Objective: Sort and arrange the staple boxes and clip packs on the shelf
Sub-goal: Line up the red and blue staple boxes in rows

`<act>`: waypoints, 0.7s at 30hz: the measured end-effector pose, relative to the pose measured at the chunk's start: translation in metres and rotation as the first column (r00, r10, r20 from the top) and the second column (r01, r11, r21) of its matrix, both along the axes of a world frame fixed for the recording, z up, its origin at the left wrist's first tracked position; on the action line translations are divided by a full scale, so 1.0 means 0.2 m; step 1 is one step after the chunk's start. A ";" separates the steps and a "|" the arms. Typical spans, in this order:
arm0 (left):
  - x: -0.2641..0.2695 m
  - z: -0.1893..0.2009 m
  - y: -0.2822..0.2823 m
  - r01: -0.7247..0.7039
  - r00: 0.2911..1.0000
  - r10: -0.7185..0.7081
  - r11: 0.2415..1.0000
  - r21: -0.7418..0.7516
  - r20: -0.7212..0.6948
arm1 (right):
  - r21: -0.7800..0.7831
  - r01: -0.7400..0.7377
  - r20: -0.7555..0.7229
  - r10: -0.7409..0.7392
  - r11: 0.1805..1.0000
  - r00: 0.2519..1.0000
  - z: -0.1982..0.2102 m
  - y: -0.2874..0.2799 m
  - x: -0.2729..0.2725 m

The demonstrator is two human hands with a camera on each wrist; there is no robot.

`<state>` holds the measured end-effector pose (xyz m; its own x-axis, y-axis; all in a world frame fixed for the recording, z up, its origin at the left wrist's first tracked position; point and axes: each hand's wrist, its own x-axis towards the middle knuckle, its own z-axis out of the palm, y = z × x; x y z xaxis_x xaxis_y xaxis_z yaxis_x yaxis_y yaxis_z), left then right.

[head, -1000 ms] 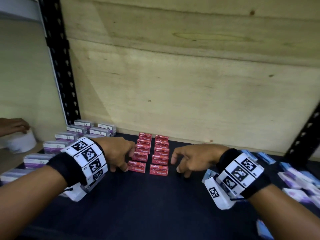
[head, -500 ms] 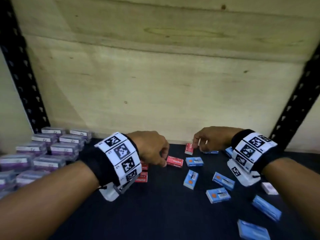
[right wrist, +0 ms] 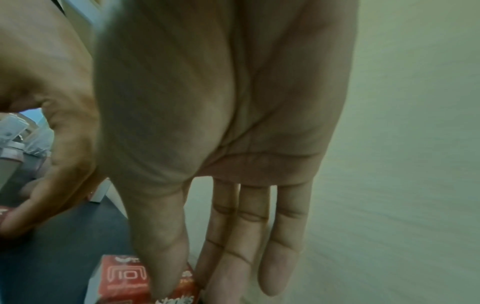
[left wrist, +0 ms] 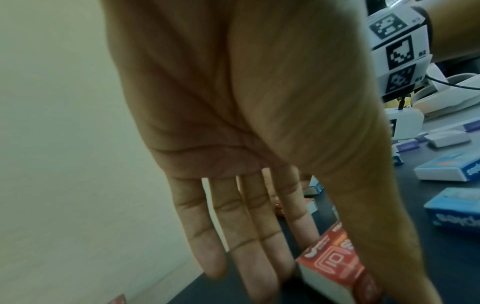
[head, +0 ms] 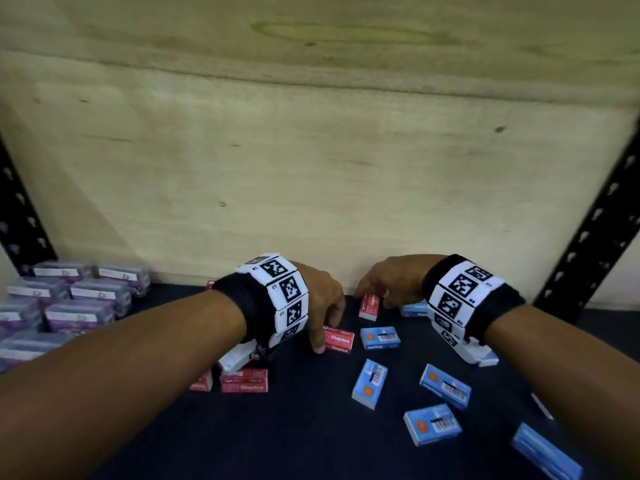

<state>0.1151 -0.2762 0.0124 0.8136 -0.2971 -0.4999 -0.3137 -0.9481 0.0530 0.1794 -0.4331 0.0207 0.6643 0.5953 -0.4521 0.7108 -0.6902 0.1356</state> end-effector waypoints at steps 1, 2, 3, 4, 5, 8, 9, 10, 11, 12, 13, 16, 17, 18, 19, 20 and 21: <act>0.01 -0.01 0.00 0.005 1.000 -0.005 1.000 -0.008 -0.003 | 0.004 -0.003 -0.002 0.003 1.000 1.000 -0.01 0.00 0.01; 0.01 -0.01 -0.01 0.012 1.000 -0.012 1.000 -0.017 0.000 | 0.008 -0.003 -0.006 0.003 1.000 1.000 -0.02 0.00 0.02; 0.02 -0.02 -0.01 0.018 1.000 -0.018 0.999 -0.027 0.007 | 0.014 0.000 -0.014 0.001 1.000 1.000 -0.02 -0.01 0.03; 0.03 -0.02 -0.02 0.025 1.000 -0.024 0.999 -0.039 0.012 | 0.022 0.002 -0.021 -0.002 1.000 1.000 -0.03 -0.01 0.04; 0.03 -0.02 -0.02 0.033 0.999 -0.032 0.998 -0.050 0.012 | 0.028 0.003 -0.025 -0.002 1.000 1.000 -0.03 -0.02 0.04; 0.04 -0.01 -0.04 0.055 0.998 -0.055 0.997 -0.052 0.007 | 0.045 -0.008 -0.022 0.009 0.999 1.000 -0.05 -0.03 0.04; 0.04 -0.01 -0.04 0.056 0.998 -0.055 0.997 -0.054 0.008 | 0.049 -0.008 -0.020 0.009 0.999 1.000 -0.06 -0.03 0.04; 0.04 -0.01 -0.04 0.052 0.999 -0.052 0.997 -0.062 0.006 | 0.052 -0.005 -0.015 0.006 0.999 1.000 -0.07 -0.03 0.04; 0.04 -0.01 -0.05 0.049 0.999 -0.049 0.996 -0.073 0.006 | 0.054 0.000 -0.007 0.000 0.999 1.000 -0.07 -0.04 0.04; 0.04 -0.01 -0.05 0.047 0.999 -0.046 0.996 -0.080 0.010 | 0.057 0.013 0.005 -0.014 0.998 1.000 -0.07 -0.05 0.04; 0.04 -0.01 -0.04 0.047 0.999 -0.046 0.995 -0.083 0.019 | 0.067 0.035 0.017 -0.036 0.997 0.999 -0.08 -0.05 0.05; 0.02 -0.01 -0.03 0.042 0.997 -0.036 0.995 -0.093 0.064 | 0.098 0.105 0.041 -0.110 0.990 0.993 -0.09 -0.08 0.05; 0.01 0.00 -0.03 0.037 0.996 -0.029 0.994 -0.101 0.083 | 0.100 0.107 0.050 -0.112 0.989 0.992 -0.10 -0.09 0.04; -0.01 0.00 -0.01 0.030 0.995 -0.018 0.993 -0.112 0.103 | 0.101 0.104 0.057 -0.110 0.989 0.992 -0.10 -0.10 0.03; -0.02 0.02 0.00 0.019 0.993 -0.004 0.992 -0.124 0.120 | 0.110 0.099 0.065 -0.107 0.989 0.992 -0.10 -0.10 0.02; -0.04 0.03 0.02 0.008 0.991 0.011 0.990 -0.138 0.135 | 0.123 0.098 0.069 -0.107 0.988 0.992 -0.10 -0.11 0.02; -0.06 0.06 0.03 -0.002 0.988 0.024 0.989 -0.149 0.151 | 0.139 0.095 0.073 -0.106 0.986 0.992 -0.08 -0.12 0.00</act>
<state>0.1026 -0.2695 0.0241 0.8807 -0.3477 -0.3216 -0.3166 -0.9372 0.1463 0.1792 -0.4569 0.0037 0.7547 0.5756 -0.3147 0.6274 -0.7735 0.0898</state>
